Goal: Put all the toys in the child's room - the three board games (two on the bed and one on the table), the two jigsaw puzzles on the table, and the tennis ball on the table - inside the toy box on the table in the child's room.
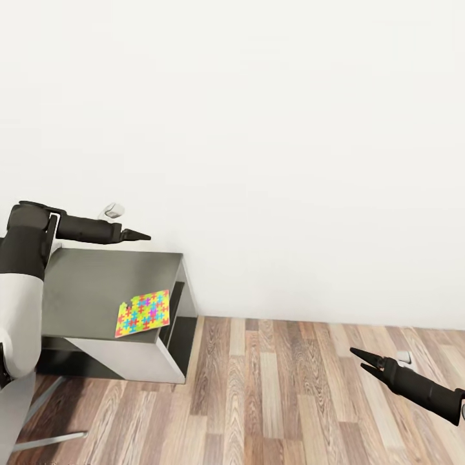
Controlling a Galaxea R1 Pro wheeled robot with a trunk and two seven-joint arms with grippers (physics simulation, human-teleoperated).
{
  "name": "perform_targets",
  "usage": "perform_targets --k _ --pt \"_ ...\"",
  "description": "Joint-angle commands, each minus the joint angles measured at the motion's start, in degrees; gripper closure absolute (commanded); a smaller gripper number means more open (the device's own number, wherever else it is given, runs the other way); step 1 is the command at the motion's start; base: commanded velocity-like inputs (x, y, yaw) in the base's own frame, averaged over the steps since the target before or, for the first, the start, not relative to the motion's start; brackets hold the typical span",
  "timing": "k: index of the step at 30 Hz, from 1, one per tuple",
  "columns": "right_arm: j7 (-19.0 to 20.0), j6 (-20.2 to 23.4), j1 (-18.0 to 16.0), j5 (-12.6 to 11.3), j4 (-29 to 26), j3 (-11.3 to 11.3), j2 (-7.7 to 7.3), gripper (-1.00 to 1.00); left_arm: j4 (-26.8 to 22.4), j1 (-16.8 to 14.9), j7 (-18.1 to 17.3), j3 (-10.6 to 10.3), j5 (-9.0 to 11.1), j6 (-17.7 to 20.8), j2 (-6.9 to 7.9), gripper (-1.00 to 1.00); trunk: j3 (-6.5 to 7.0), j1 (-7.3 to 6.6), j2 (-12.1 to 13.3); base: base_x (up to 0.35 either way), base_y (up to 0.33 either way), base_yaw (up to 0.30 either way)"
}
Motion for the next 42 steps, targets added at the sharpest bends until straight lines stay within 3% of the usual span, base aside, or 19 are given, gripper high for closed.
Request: perform_targets --k 1,22,42 --pt "0.15 0.33 -0.04 -0.07 -0.01 -0.08 -0.01 -1.00 -0.03 -0.05 -0.53 0.08 -0.61 0.57 -0.02 -1.00 -0.06 0.03 -0.10 0.000 0.000 0.094" --pt "0.41 0.44 -0.04 -0.27 -0.08 -0.32 -0.06 -1.00 -0.11 -0.06 -0.53 -0.01 -0.61 0.56 0.17 -1.00 0.16 0.03 -0.10 0.000 0.000 0.013" --pt "0.63 0.36 -0.04 -0.32 -0.41 -0.23 -0.06 -1.00 -0.11 -0.06 -0.53 -0.05 -0.61 0.55 0.01 -1.00 1.89 0.03 -0.10 0.000 0.000 0.000"
